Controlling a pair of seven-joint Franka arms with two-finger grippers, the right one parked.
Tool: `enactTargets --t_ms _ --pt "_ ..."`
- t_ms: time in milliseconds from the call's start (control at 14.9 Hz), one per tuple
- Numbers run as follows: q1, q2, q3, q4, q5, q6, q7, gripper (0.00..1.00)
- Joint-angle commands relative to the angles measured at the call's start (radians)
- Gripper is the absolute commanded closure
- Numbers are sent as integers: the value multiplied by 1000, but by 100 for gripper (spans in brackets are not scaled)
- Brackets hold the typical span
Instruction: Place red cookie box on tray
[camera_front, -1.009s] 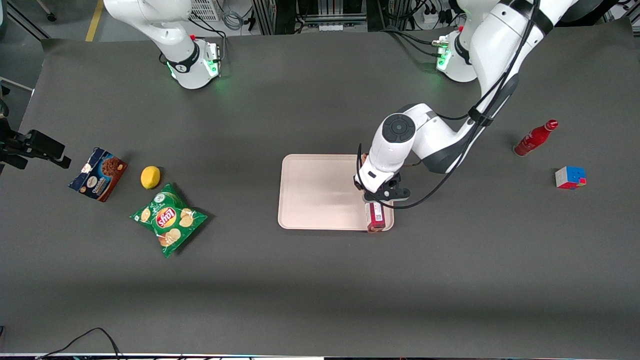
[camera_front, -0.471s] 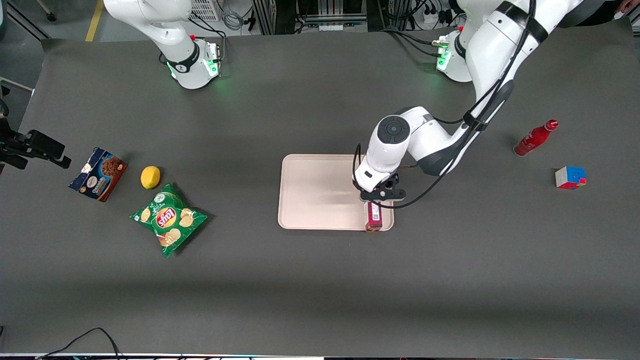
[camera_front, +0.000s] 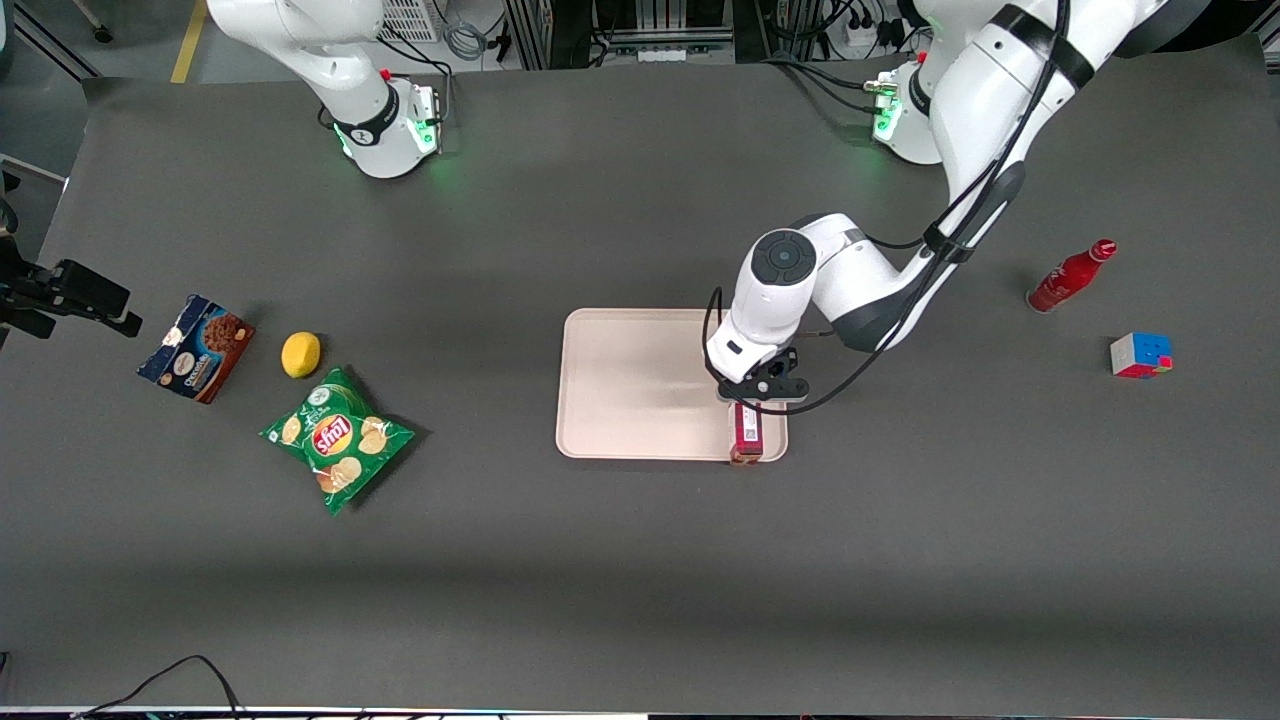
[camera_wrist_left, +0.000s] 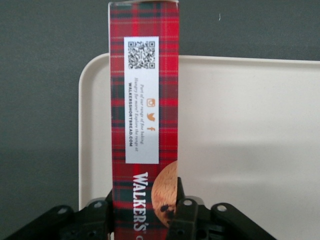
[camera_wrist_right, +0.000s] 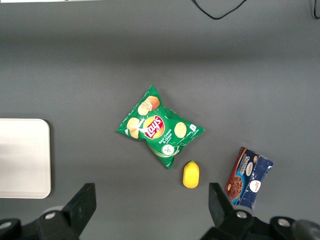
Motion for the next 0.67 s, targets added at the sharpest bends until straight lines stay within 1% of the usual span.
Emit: enactTargets --t_ms 0,605 --pt "-8 14 -3 15 27 3 -31 0" --pt "-6 11 -1 18 27 -5 -28 0"
